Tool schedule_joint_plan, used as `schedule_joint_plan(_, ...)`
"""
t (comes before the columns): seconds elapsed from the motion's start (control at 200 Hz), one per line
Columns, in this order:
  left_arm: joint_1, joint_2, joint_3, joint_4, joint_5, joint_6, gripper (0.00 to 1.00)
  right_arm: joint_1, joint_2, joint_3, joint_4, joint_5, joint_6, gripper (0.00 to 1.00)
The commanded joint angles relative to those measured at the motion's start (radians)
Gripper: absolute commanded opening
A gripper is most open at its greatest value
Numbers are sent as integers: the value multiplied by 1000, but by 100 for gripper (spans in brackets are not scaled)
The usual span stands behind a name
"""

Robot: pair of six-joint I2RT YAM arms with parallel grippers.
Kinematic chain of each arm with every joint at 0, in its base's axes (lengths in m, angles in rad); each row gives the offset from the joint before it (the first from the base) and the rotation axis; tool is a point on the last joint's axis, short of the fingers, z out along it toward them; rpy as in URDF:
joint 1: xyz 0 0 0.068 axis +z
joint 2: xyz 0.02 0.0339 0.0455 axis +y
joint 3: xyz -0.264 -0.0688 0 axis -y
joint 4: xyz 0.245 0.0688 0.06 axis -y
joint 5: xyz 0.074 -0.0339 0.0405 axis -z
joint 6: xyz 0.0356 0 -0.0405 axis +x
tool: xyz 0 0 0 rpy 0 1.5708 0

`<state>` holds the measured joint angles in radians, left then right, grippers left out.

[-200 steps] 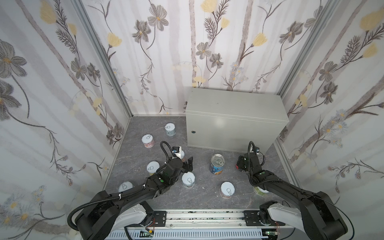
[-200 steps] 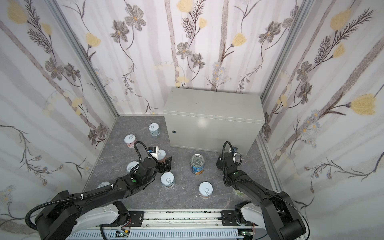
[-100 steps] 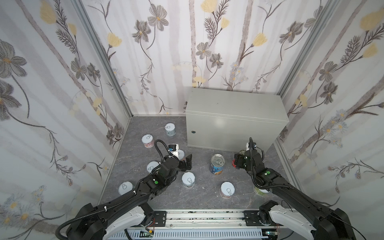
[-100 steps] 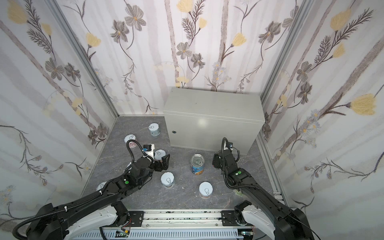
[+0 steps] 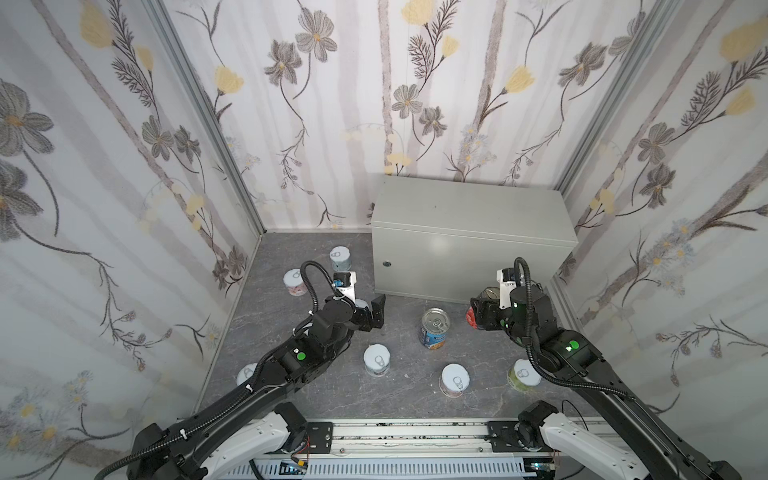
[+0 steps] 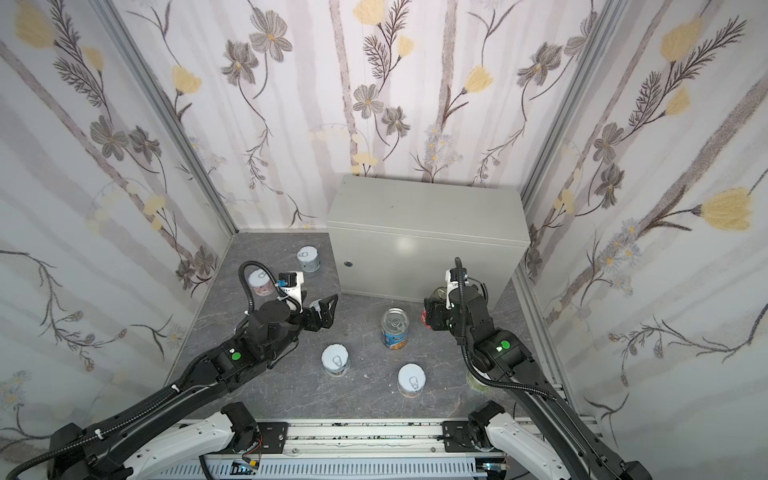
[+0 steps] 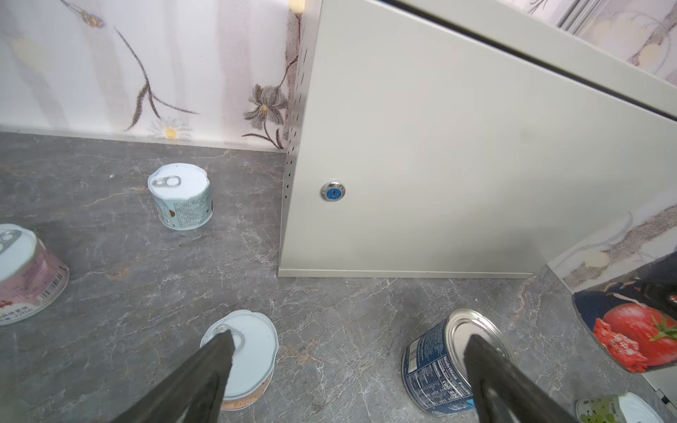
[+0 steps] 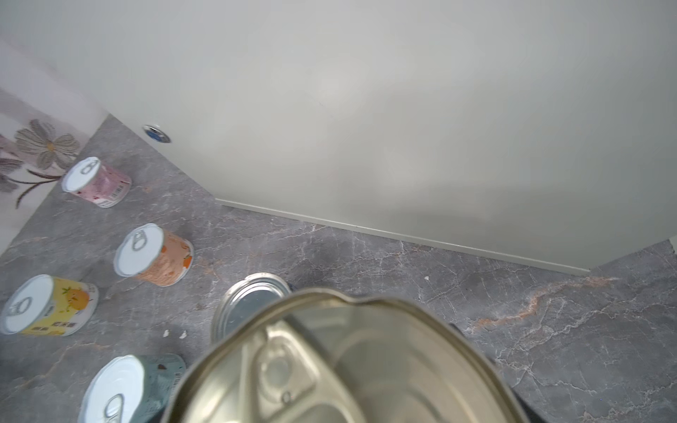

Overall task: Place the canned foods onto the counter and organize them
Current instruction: 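Raise the tomato can over the cabinet with the right gripper while the left arm rises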

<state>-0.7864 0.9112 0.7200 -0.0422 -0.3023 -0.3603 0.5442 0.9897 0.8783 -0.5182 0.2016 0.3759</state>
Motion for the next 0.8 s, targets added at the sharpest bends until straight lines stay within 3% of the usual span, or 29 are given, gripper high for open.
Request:
schedule_joint_plan(0.0,1,20,85,-79,-18,67,100,10,9,95,-8,-14,-44,53)
schedule_joint_plan(0.245,9,96,305,-174,-22,135,100,23,90,353,-121,-10,-108,53)
schedule_joint_plan(0.794,148,361,783,-239,195,190,100,-6,370,887,-265,-6,-235,50)
